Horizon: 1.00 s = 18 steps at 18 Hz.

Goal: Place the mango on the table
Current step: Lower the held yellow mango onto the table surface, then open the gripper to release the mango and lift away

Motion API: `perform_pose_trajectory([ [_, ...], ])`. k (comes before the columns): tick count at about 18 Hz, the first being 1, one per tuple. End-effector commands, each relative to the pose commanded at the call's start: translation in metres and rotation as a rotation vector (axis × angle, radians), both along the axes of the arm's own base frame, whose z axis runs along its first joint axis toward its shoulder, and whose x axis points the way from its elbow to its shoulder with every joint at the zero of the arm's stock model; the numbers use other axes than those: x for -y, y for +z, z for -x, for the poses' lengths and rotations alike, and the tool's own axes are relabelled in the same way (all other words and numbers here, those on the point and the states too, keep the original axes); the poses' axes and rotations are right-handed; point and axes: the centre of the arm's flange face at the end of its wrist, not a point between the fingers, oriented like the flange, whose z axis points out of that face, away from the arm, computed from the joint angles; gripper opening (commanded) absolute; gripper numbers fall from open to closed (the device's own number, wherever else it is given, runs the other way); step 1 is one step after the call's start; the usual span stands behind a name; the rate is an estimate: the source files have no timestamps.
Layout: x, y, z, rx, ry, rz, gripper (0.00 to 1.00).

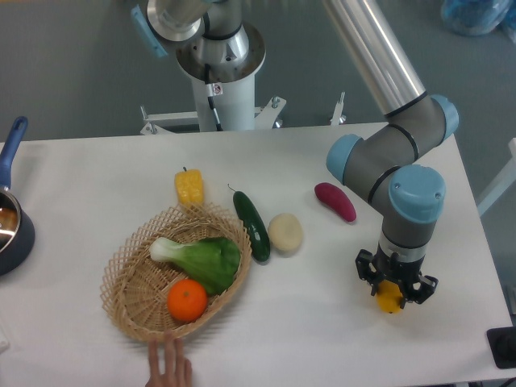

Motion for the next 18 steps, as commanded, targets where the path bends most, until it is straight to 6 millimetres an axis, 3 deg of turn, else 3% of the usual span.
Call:
perform_pose_trajectory([
  [3,0.0,0.003,0.0,-0.004,0.001,-0.002,0.66],
  [4,0.001,0.009,0.0,-0.01,0.004,-0.006,0.75],
  [5,0.001,0.019,0.0,-0.024,0.004,-0.013,0.96],
  [6,0.002,0.035,-0.001,-0.043,0.004,-0.023,1.0],
  [12,0.014,0.137,-0.021,-0.171,-0.002,-0.081,1.0],
  [14,0.031,0.166,-0.016,-0.206,0.014,-0.098,1.0],
  [15,0.042,0.174,-0.013,-0.223,-0.01,-0.093,1.0],
  [18,0.075,0.173,0.002,-0.227,-0.102,-0.048,1.0],
])
